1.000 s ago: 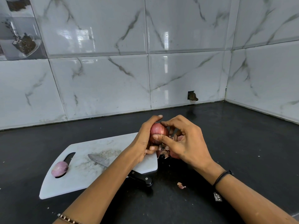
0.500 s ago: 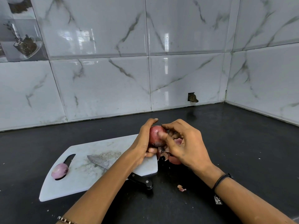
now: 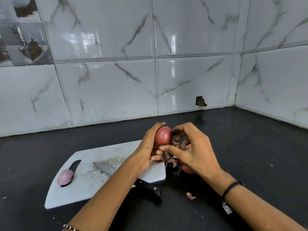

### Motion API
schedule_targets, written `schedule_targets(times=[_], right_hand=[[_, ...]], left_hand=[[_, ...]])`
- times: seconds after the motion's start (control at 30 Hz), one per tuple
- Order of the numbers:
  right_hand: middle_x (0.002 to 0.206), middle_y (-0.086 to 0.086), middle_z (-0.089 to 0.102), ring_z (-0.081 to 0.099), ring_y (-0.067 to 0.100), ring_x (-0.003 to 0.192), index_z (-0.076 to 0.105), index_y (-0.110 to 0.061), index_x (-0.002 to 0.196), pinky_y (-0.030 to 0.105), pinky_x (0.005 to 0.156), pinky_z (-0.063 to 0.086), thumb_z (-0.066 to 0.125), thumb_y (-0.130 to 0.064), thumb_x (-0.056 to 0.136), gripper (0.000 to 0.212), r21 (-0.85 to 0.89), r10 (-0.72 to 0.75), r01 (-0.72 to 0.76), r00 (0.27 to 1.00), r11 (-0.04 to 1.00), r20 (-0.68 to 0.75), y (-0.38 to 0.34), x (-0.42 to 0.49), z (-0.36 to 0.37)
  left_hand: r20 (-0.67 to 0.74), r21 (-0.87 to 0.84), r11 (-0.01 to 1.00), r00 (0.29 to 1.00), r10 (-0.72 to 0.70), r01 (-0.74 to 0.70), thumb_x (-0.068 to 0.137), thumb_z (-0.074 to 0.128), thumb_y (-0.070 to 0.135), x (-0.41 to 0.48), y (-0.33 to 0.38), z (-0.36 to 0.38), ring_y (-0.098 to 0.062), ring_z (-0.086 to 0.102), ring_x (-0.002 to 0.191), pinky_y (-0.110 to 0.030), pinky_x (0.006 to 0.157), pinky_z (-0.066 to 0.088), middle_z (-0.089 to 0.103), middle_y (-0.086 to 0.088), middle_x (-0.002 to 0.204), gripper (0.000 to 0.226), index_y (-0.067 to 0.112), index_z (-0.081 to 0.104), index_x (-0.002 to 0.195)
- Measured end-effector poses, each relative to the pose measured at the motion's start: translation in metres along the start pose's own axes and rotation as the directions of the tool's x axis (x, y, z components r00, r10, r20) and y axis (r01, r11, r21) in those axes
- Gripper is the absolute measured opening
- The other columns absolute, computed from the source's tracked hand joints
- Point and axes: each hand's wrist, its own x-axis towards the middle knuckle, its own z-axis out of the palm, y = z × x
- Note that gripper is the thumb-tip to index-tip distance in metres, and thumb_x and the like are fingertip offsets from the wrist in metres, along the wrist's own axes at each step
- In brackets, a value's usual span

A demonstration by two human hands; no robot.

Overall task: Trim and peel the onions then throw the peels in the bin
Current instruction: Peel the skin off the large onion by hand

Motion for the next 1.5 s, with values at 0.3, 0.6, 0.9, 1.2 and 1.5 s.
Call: schedule_targets(times=[0.3, 0.6, 0.9, 1.2, 1.5], right_hand=[[0.113, -0.015, 0.069, 0.065, -0.001, 0.098, 0.064, -0.025, 0.128, 0.015, 0.086, 0.052, 0.088, -0.056, 0.066, 0.073, 0.004, 0.082, -0.082, 0.996, 0.997, 0.035, 0.002, 0.001, -0.001], [0.111, 0.001, 0.07, 0.066, 0.01, 0.102, 0.063, -0.018, 0.132, 0.002, 0.087, 0.041, 0.083, -0.037, 0.083, 0.056, -0.068, 0.007, -0.001, 0.997, 0.998, 0.08, -0.002, -0.003, 0.003], [0.113, -0.005, 0.067, 0.063, 0.007, 0.103, 0.061, -0.018, 0.134, 0.001, 0.088, 0.04, 0.08, -0.038, 0.085, 0.056, -0.069, -0.012, 0.017, 0.997, 0.998, 0.078, -0.003, -0.005, 0.005], [0.112, -0.008, 0.065, 0.062, 0.003, 0.101, 0.063, -0.019, 0.125, 0.008, 0.087, 0.044, 0.085, -0.034, 0.074, 0.057, -0.067, -0.004, 0.004, 1.0, 0.998, -0.008, 0.003, -0.003, 0.0], [0.105, -0.009, 0.063, 0.063, 0.008, 0.09, 0.067, -0.018, 0.115, 0.023, 0.074, 0.055, 0.091, -0.044, 0.068, 0.059, 0.008, 0.008, -0.007, 0.997, 1.0, -0.073, 0.003, 0.001, -0.002]], left_hand=[[-0.023, 0.125, 0.991, 0.998, 0.053, -0.05, 0.095, 0.048, 0.066, -0.002, -0.003, 0.012, -0.008, 0.025, 0.031, -0.014, 0.033, 0.017, 0.036, 0.003, 0.039, 0.063, 0.009, 0.058, 0.07], [-0.06, 0.208, 0.969, 0.987, 0.147, -0.131, 0.093, 0.056, 0.06, -0.004, -0.005, 0.019, -0.007, 0.042, 0.028, -0.01, 0.035, 0.03, 0.052, 0.004, 0.041, 0.05, 0.016, 0.06, 0.071], [-0.087, 0.214, 0.961, 0.977, 0.196, -0.173, 0.09, 0.061, 0.061, -0.003, -0.001, 0.019, -0.008, 0.04, 0.028, -0.013, 0.035, 0.029, 0.052, 0.002, 0.044, 0.051, 0.014, 0.061, 0.068], [-0.116, 0.216, 0.942, 0.951, 0.286, -0.257, 0.084, 0.065, 0.068, 0.005, -0.011, 0.023, -0.023, 0.076, 0.078, -0.036, 0.069, 0.062, 0.076, -0.012, 0.098, 0.057, 0.015, 0.073, 0.105], [-0.099, 0.123, 0.973, 0.973, 0.208, -0.195, 0.082, 0.074, 0.057, 0.001, -0.008, 0.018, -0.012, 0.054, 0.045, -0.019, 0.037, 0.035, 0.065, -0.014, 0.076, 0.06, 0.001, 0.072, 0.105]])
